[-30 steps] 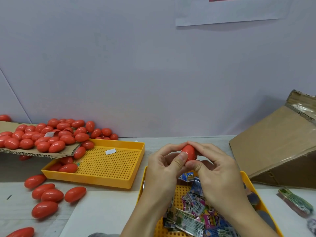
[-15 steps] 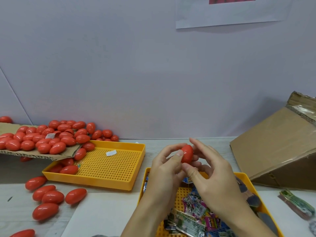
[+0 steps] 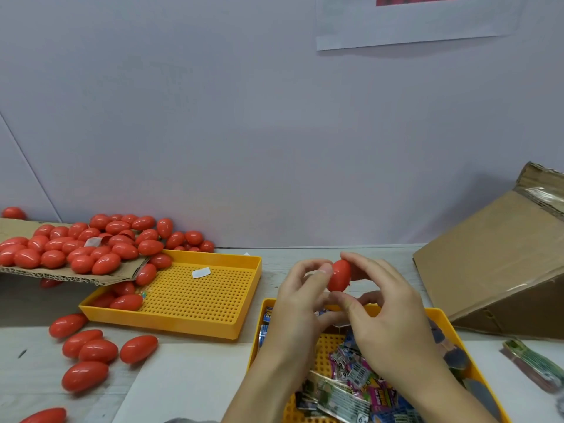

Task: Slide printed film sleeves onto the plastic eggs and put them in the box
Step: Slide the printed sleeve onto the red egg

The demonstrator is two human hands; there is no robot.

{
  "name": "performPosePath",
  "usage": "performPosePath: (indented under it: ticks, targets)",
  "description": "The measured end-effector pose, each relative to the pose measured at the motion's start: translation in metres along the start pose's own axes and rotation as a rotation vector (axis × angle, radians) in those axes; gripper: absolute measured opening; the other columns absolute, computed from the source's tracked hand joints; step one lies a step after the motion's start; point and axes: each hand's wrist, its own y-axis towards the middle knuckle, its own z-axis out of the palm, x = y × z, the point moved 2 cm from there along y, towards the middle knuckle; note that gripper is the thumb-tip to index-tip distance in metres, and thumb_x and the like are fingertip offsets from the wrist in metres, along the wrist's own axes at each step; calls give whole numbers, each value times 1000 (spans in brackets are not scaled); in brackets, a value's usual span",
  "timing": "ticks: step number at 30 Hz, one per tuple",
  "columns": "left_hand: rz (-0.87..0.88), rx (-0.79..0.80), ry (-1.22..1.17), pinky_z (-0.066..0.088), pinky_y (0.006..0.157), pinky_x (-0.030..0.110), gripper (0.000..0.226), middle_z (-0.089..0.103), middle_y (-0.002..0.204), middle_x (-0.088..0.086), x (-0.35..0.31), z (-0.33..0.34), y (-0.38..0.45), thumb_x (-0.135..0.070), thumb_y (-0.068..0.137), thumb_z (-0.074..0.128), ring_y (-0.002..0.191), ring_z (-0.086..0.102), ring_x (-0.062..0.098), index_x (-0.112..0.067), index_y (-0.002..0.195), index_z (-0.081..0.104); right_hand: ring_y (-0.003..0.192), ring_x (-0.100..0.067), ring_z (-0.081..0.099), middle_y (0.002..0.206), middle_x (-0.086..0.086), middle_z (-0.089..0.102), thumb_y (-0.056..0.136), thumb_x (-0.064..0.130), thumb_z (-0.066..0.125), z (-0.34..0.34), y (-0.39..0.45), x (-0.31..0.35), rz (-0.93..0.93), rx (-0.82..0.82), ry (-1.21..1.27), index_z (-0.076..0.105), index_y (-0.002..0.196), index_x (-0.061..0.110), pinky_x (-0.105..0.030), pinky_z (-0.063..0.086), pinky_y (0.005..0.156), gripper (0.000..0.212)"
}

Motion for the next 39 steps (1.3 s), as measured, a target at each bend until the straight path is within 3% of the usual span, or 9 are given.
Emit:
performPosePath:
  ticks: [3,8,13,16,21,27,30,33,39]
  targets:
    - [66,-31,106,59,70,35,13,70,101,15,1,-2,0,-13,94,65,90,72,29,-7,105,67,104,1,56,108,24,57,86,17,73,0,0,0,-14,11,-32,57,125,37,-16,53,73,47]
    - [-20,-2,-5,57,82,45,28,71,88,18,-4,0,0,-15,101,47,85,69,32,5,110,66,109,4,55,110,24,59,81,25,77,1,0,3,-22,-11,14,59,124,36,-12,51,76,48]
    - [-36,-4,28,56,81,45,31,72,92,17,-3,2,-2,-16,102,42,85,69,32,3,109,66,110,2,55,109,24,61,80,28,77,0,0,4,-11,-15,-10,63,121,33,-13,50,80,44]
    - [-8,-28,47,60,77,43,22,69,108,18,-4,2,-2,-20,98,56,93,72,35,-4,110,65,108,6,55,107,28,60,81,27,77,-1,0,5,-5,-18,-39,59,118,40,-12,52,78,44]
    - [91,-91,292,61,67,33,12,73,94,5,-3,-1,-2,-14,89,72,83,74,24,-16,100,68,97,4,61,101,27,61,82,13,76,0,1,1,16,10,-39,66,120,28,-11,53,70,42]
    - [-15,-290,-102,58,57,32,15,70,74,15,-14,-13,4,-12,99,52,64,69,25,0,102,60,88,-2,62,87,20,62,87,20,72,-1,-1,5,25,53,-49,64,108,41,-14,51,66,31]
    - [-55,-379,-366,55,49,31,20,64,65,16,-19,-23,5,-12,97,44,53,62,24,0,100,59,77,-2,63,76,17,68,89,21,69,0,-2,12,-3,212,-138,74,87,30,-15,48,63,11]
    - [-80,-393,-476,47,50,28,23,58,63,12,-22,-28,4,-12,93,41,52,53,21,-1,101,60,68,-9,60,69,9,67,90,37,65,9,-6,19,13,489,-226,72,75,23,-26,48,62,22]
    - [-60,-395,-556,39,43,25,24,52,61,10,-23,-29,4,-17,91,41,45,45,17,-1,97,59,60,-2,57,70,14,66,67,60,78,9,-9,23,221,793,-334,68,76,26,-18,43,52,37]
